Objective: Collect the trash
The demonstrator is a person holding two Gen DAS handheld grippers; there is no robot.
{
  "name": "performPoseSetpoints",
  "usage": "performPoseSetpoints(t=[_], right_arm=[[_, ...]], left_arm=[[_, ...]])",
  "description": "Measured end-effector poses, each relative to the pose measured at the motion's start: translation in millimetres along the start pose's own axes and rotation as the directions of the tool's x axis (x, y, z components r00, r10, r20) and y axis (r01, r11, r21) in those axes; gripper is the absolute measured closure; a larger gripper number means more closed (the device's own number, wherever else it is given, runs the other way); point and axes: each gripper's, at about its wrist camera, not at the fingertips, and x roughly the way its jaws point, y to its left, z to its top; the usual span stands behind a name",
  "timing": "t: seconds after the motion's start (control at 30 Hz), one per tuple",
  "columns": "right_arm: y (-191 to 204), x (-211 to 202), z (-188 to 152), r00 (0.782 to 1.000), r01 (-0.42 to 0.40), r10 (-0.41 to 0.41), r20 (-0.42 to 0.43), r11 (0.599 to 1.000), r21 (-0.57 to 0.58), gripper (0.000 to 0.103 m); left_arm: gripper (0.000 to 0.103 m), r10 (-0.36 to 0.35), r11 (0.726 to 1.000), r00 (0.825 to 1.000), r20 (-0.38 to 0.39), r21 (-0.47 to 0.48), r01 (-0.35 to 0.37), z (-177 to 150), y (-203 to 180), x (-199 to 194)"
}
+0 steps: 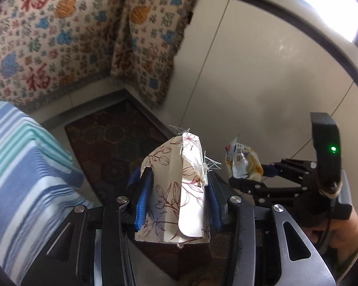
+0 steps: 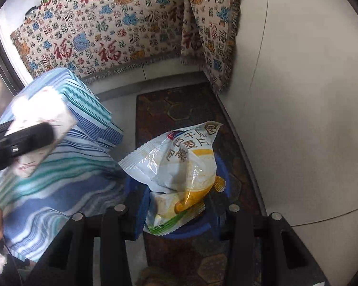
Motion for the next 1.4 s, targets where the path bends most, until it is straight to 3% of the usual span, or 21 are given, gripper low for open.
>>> performPoseSetpoints(t=[0.13, 0.2, 0.27, 0.3, 0.33, 0.5, 0.63, 0.67, 0.77, 0.93, 1.07, 1.27, 1.4], right_arm=[[-10.0, 18.4, -0.1, 1.000, -0.009, 0.009, -0.026, 1.000, -0.012, 0.059], [-15.0, 30.0, -2.9, 0.999, -0.015, 0.015, -0.037, 1.000, -0.017, 0.056], [-17.6, 42.0, -4.3, 0.999, -0.014, 0.013, -0.045, 1.000, -0.012, 0.041], [-18.9, 47.4, -4.8, 0.999, -0.007, 0.006, -0.044, 1.000, -0.014, 0.024], [-19.8, 49.1, -5.9, 0.999, 0.006, -0.007, -0.044, 1.000, -0.016, 0.018], [-33.4, 31.2, -2.3, 0.999, 0.028, -0.030, 0.029, 0.998, 0.054, 0.017], [-36.2, -12.1, -9.6, 0.985, 0.074, -0.094, 0.144, 0.988, 0.139, 0.015], [-34.9, -23.3, -13.7, 0.981, 0.082, -0.108, 0.160, 0.983, 0.162, 0.014], [-27.5, -53.4, -22.3, 0.970, 0.128, -0.168, 0.173, 0.966, 0.223, 0.011], [2.2, -98.0, -50.1, 0.961, 0.124, -0.182, 0.209, 0.958, 0.260, 0.000], [22.5, -117.1, -75.8, 0.960, 0.144, -0.198, 0.197, 0.955, 0.260, 0.000], [34.3, -136.6, -104.2, 0.960, 0.155, -0.216, 0.177, 0.940, 0.305, 0.000], [42.8, -146.7, -109.9, 0.959, 0.172, -0.227, 0.169, 0.942, 0.288, 0.000]], left_arm=[[0.058, -0.011, 1.000, 0.999, -0.044, -0.008, 0.010, 6.1, -2.6, 41.1], [0.049, -0.007, 1.000, 0.998, -0.055, -0.003, 0.007, 8.6, -3.0, 53.9], [0.022, -0.015, 1.000, 0.999, -0.048, -0.006, 0.014, 10.0, -1.4, 63.1], [0.019, -0.016, 1.000, 0.999, -0.037, -0.008, 0.016, 11.0, -1.2, 65.4], [0.018, -0.015, 1.000, 0.999, -0.030, -0.007, 0.015, 12.4, -1.3, 67.4], [0.018, 0.040, 0.999, 0.999, -0.009, 0.025, -0.040, 16.9, -1.7, 53.1], [0.008, 0.128, 0.990, 0.990, 0.059, 0.059, -0.132, 13.1, -9.6, 13.6], [0.001, 0.131, 0.988, 0.989, 0.075, 0.068, -0.136, 12.1, -9.8, 3.4], [0.000, 0.154, 0.982, 0.983, 0.102, 0.095, -0.163, 2.6, -14.6, -28.9], [0.000, 0.247, 0.961, 0.960, 0.129, 0.093, -0.260, -29.1, -21.7, -67.7], [0.000, 0.277, 0.956, 0.957, 0.082, 0.081, -0.284, -52.4, -27.7, -77.9], [0.000, 0.386, 0.915, 0.917, 0.099, 0.088, -0.394, -64.6, -42.6, -90.4], [0.000, 0.356, 0.931, 0.933, 0.048, 0.071, -0.359, -62.9, -43.7, -95.2]])
